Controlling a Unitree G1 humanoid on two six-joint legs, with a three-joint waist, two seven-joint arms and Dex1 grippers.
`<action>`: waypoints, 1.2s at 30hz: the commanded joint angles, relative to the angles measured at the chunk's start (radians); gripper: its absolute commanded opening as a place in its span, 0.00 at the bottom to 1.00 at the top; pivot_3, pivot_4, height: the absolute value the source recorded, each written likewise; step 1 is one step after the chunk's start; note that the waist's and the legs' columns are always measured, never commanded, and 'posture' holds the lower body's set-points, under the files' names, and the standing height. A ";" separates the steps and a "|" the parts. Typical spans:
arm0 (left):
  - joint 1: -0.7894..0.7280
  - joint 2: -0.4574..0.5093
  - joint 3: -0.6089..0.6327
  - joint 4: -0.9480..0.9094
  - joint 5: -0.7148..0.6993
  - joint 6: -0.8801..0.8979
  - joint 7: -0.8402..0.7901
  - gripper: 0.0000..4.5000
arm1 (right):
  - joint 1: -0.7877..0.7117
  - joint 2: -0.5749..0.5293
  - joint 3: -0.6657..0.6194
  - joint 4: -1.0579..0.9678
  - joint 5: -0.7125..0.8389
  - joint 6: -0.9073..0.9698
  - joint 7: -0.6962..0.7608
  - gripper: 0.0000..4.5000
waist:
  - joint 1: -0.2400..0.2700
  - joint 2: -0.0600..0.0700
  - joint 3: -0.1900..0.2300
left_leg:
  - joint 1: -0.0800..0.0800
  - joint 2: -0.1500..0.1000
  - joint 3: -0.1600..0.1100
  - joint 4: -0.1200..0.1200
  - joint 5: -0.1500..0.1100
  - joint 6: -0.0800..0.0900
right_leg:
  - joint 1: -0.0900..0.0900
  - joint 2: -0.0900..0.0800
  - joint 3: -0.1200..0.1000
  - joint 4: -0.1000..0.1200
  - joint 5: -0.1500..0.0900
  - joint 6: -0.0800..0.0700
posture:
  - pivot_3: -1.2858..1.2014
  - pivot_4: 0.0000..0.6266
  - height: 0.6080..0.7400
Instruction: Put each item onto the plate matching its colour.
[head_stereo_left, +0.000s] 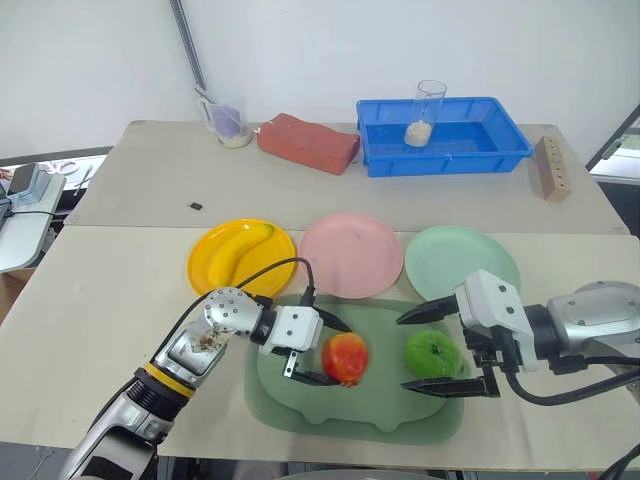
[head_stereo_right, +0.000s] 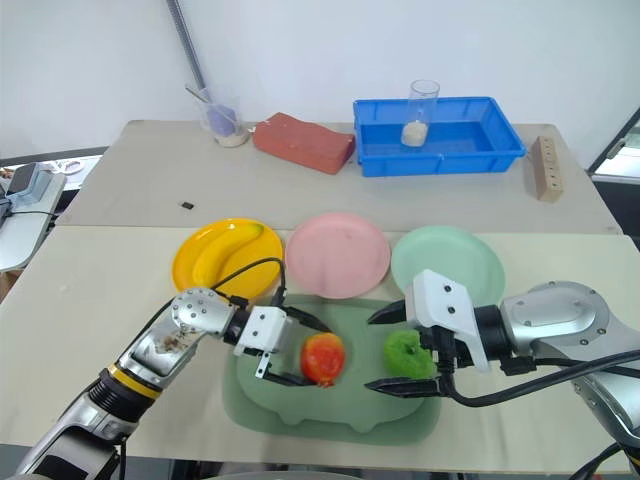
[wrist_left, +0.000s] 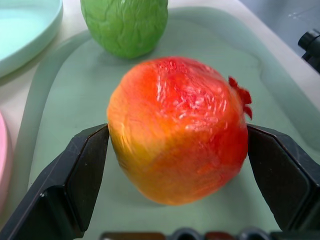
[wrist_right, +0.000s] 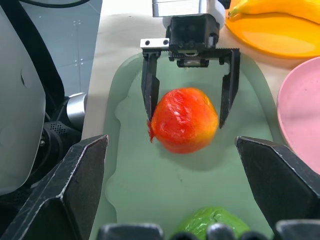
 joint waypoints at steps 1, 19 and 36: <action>-0.025 0.000 0.022 -0.041 -0.020 0.026 0.004 0.68 | -0.012 -0.002 -0.021 -0.020 0.003 -0.023 -0.007 1.00 | -0.002 0.000 0.000 | 0.000 0.000 0.000 0.000 0.000 0.000 | 0.000 0.000 0.000 0.000 0.000 0.000 | 0.52 0.24 1.00; -0.347 -0.117 0.251 0.409 -0.034 0.136 0.248 0.65 | -0.265 0.187 -0.001 0.216 -0.043 0.014 -0.289 1.00 | 0.002 0.002 -0.001 | 0.000 -0.001 -0.002 0.002 0.000 0.001 | 0.002 0.000 -0.001 0.000 -0.001 0.002 | 0.52 0.24 1.00; -0.441 -0.201 0.298 0.660 0.028 -0.095 0.261 0.99 | -0.229 0.187 0.006 0.246 -0.175 -0.016 -0.314 1.00 | -0.003 0.007 -0.004 | -0.001 -0.001 -0.003 0.003 -0.001 0.002 | 0.002 0.003 0.000 0.003 -0.001 0.002 | 0.52 0.24 1.00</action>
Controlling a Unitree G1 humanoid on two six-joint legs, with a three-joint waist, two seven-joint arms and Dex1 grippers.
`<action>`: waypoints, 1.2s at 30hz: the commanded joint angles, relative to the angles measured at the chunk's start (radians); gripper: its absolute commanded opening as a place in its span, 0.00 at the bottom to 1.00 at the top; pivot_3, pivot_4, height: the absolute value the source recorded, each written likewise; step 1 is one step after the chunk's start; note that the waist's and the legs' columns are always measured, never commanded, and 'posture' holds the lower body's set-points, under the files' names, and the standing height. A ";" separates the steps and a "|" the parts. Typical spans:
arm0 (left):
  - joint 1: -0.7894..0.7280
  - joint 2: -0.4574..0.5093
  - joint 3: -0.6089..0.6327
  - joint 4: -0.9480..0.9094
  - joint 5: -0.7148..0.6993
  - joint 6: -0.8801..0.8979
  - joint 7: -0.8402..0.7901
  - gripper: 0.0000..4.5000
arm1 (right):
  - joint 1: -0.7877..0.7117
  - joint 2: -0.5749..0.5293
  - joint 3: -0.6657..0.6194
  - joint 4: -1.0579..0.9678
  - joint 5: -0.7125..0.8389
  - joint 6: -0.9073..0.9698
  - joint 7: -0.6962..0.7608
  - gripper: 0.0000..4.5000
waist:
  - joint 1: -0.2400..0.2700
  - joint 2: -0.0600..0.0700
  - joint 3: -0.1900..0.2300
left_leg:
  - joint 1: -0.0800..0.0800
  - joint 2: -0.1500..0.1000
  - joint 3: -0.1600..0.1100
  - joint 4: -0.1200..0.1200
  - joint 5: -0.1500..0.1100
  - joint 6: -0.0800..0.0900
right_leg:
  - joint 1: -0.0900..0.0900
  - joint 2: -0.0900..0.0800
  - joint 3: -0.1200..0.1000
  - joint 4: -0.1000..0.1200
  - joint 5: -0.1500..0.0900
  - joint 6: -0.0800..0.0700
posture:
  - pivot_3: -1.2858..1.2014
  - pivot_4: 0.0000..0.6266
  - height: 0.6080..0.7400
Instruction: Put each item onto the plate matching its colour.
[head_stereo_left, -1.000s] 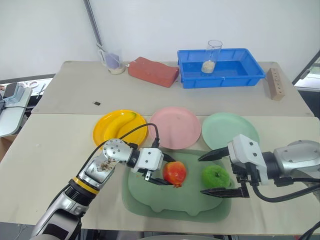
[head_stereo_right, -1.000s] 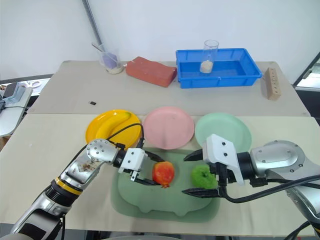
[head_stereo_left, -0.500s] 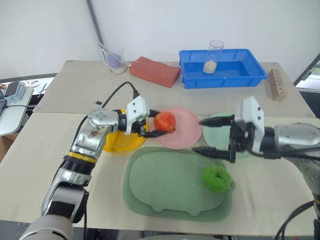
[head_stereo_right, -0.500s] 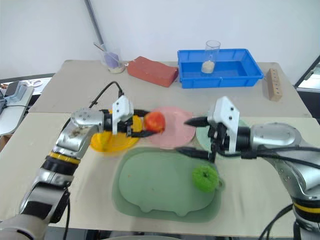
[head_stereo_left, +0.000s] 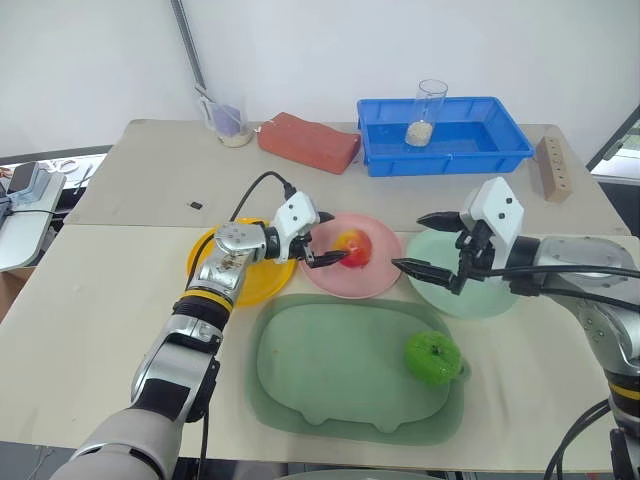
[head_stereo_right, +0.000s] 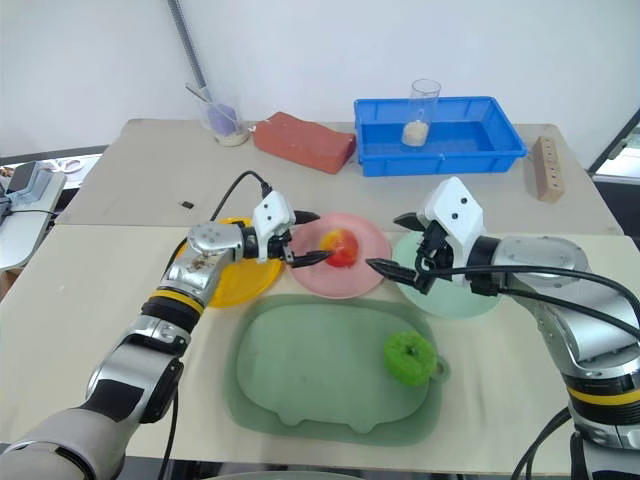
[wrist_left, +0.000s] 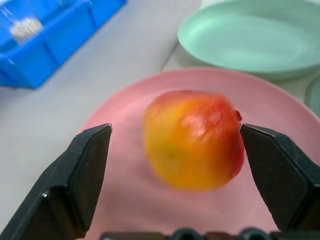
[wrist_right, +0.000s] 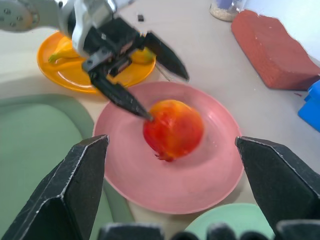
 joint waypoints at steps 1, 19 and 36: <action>-0.008 0.047 0.041 -0.104 -0.041 -0.023 -0.050 0.99 | 0.015 -0.034 -0.059 -0.044 0.024 -0.013 0.046 1.00 | -0.001 0.000 0.000 | 0.000 0.000 0.000 0.000 0.000 0.000 | 0.000 0.000 0.000 0.000 0.000 0.000 | 0.52 0.24 1.00; 0.353 0.263 -0.077 -0.905 -0.258 0.123 -0.379 0.99 | 0.374 -0.291 -0.137 -0.135 0.052 -0.110 0.416 1.00 | -0.001 -0.002 0.002 | 0.001 0.002 -0.001 0.003 0.000 0.000 | 0.006 0.001 0.001 -0.003 0.000 0.000 | 0.52 0.24 1.00; 0.394 0.282 -0.092 -0.952 -0.253 0.111 -0.350 0.99 | 0.411 -0.221 -0.004 -0.071 -0.148 -0.306 0.410 1.00 | -0.002 -0.002 0.003 | 0.001 0.002 -0.001 0.004 0.000 0.000 | 0.006 0.002 0.002 -0.003 -0.002 0.002 | 0.52 0.24 1.00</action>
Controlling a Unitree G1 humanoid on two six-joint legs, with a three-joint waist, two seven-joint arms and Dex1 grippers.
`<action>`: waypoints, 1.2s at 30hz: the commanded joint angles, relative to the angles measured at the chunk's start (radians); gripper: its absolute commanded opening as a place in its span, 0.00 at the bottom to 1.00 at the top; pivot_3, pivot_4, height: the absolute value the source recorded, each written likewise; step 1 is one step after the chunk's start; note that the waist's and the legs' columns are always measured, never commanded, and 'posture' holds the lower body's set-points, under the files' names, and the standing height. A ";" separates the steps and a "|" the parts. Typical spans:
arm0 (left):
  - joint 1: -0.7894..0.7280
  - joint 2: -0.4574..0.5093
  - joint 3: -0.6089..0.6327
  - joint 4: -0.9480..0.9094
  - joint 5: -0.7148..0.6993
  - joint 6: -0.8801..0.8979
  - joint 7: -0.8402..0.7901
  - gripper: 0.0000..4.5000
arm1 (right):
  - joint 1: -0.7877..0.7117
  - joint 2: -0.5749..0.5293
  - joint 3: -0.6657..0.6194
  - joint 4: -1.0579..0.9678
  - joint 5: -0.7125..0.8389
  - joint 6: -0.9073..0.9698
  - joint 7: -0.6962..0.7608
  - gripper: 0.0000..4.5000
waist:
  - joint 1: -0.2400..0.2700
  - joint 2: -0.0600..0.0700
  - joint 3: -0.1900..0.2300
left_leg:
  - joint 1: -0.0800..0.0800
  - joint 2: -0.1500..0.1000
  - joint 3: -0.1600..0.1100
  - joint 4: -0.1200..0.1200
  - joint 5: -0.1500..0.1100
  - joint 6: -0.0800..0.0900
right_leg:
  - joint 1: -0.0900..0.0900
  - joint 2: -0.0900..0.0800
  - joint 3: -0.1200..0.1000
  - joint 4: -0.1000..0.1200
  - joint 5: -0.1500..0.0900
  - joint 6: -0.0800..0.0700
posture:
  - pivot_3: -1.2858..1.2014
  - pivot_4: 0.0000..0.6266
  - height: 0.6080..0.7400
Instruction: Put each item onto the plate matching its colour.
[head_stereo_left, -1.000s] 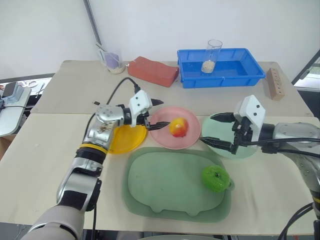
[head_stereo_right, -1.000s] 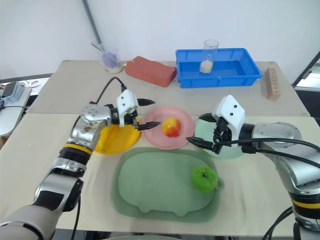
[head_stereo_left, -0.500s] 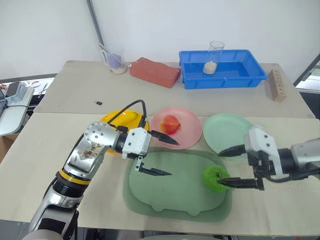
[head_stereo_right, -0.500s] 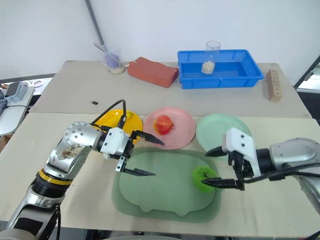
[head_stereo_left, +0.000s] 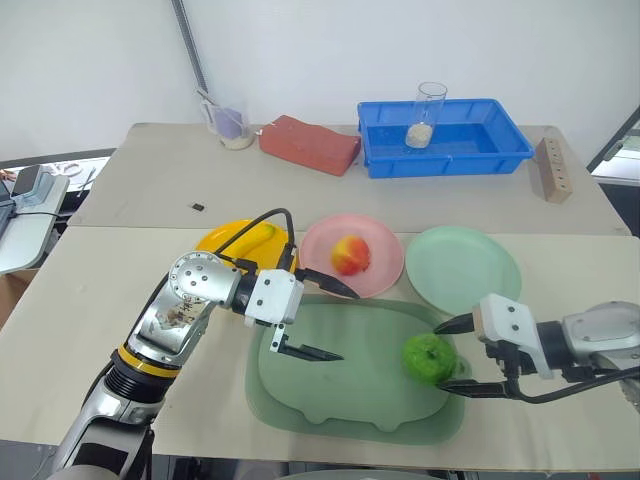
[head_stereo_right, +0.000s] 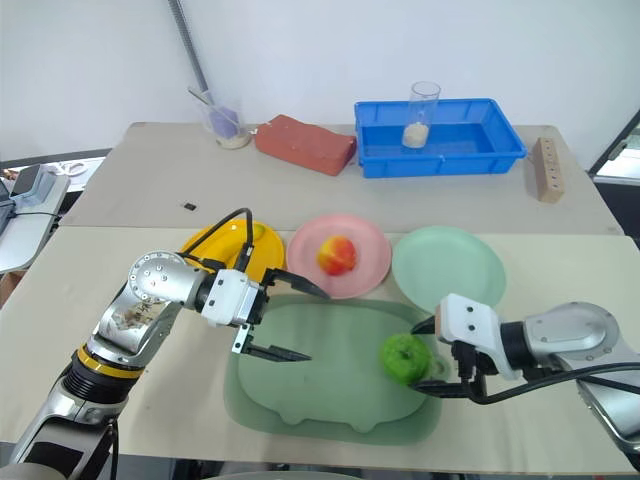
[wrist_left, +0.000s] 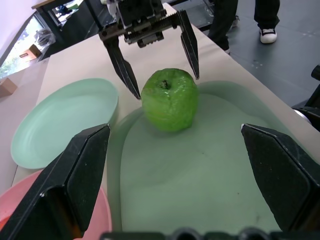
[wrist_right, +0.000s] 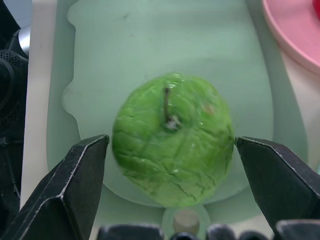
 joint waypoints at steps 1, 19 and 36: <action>0.008 0.005 -0.003 -0.053 -0.008 0.002 0.017 0.99 | -0.043 0.025 0.028 -0.003 -0.024 -0.028 -0.016 1.00 | 0.000 0.000 0.000 | 0.000 0.000 0.000 0.000 0.000 0.000 | 0.000 0.000 0.000 0.000 0.000 0.000 | 0.52 0.24 1.00; -0.045 0.024 0.045 0.021 -0.035 0.069 0.056 1.00 | -0.206 0.050 -0.055 0.073 0.119 0.139 -0.033 0.52 | 0.000 0.000 0.000 | 0.000 0.000 0.000 0.000 0.000 0.000 | 0.000 0.000 0.000 0.001 0.000 0.000 | 0.52 0.24 1.00; -0.183 -0.148 0.109 0.115 -0.090 0.327 0.294 1.00 | -0.616 0.236 0.076 0.670 -0.144 0.146 -0.289 0.52 | 0.000 0.004 -0.002 | 0.000 0.000 -0.001 0.001 -0.001 0.002 | 0.000 0.001 0.001 0.002 0.001 -0.002 | 0.52 0.24 1.00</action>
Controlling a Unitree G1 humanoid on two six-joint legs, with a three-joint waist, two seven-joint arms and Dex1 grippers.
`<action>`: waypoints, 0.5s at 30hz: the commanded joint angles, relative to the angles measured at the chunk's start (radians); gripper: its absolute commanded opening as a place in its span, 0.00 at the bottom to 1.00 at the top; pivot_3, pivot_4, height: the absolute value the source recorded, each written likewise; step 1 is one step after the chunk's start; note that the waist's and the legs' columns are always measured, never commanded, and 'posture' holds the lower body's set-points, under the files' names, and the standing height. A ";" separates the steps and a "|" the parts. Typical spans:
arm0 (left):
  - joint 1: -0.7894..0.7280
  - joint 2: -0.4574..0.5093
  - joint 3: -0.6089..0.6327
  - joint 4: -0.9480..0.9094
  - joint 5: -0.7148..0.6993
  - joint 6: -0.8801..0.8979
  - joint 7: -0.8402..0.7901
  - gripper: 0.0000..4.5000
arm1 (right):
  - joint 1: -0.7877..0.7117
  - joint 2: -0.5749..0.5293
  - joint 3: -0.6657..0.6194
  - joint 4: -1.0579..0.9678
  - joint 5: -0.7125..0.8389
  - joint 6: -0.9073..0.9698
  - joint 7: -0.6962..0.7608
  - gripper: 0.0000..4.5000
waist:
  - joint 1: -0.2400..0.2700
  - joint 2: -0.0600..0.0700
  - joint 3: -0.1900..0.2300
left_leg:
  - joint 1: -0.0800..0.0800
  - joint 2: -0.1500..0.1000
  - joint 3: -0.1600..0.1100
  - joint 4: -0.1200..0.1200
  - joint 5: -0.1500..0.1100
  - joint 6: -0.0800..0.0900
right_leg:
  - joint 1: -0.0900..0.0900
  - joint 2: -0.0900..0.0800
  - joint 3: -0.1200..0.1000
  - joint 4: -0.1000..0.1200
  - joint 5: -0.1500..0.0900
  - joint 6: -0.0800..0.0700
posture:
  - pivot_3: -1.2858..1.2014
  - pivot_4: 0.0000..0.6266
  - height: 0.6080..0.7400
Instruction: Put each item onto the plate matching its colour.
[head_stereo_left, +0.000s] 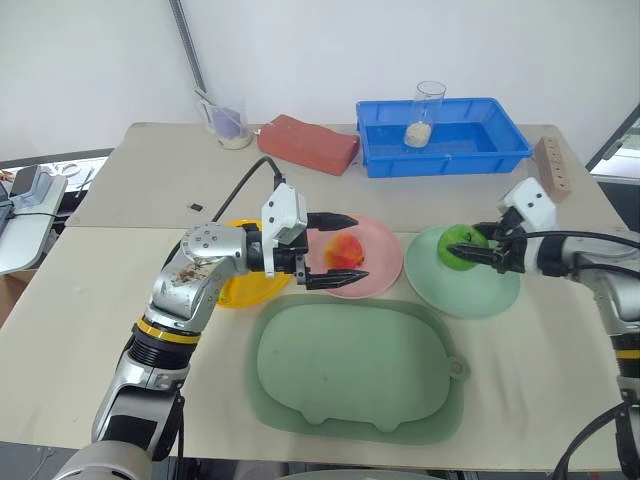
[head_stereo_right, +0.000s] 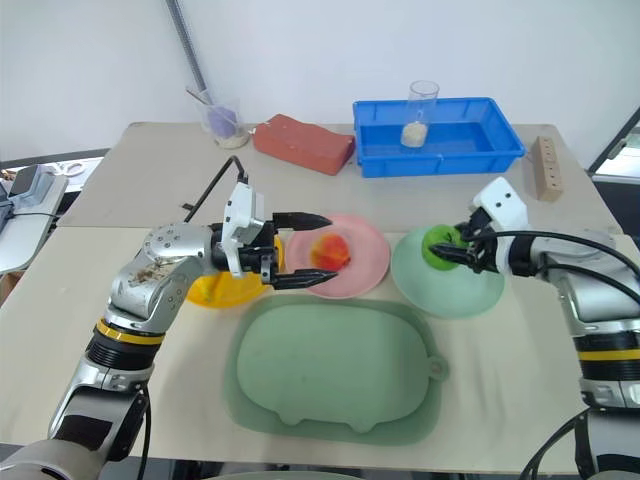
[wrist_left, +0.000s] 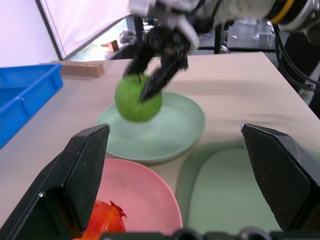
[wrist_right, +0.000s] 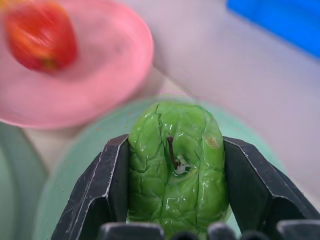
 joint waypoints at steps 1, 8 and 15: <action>-0.004 0.004 0.006 -0.024 0.003 -0.008 0.009 1.00 | -0.043 0.005 -0.005 0.039 -0.030 -0.022 -0.004 0.52 | 0.001 0.001 0.000 | 0.000 0.000 0.000 0.000 0.000 0.000 | 0.000 0.000 0.000 0.000 0.000 0.000 | 0.52 0.24 1.00; 0.005 0.018 0.014 -0.019 0.013 -0.018 0.013 1.00 | -0.041 0.005 -0.033 0.059 -0.025 -0.018 0.027 1.00 | 0.001 0.002 -0.001 | 0.000 0.000 0.000 0.001 0.000 0.000 | 0.000 0.000 0.000 0.000 0.000 0.000 | 0.52 0.24 1.00; -0.008 0.053 0.062 0.010 0.017 0.018 0.057 1.00 | -0.020 -0.018 -0.129 0.006 0.028 0.012 0.057 1.00 | 0.001 0.003 -0.001 | 0.000 0.000 0.000 0.001 0.000 0.000 | 0.000 0.000 0.000 0.000 0.000 0.000 | 0.52 0.24 1.00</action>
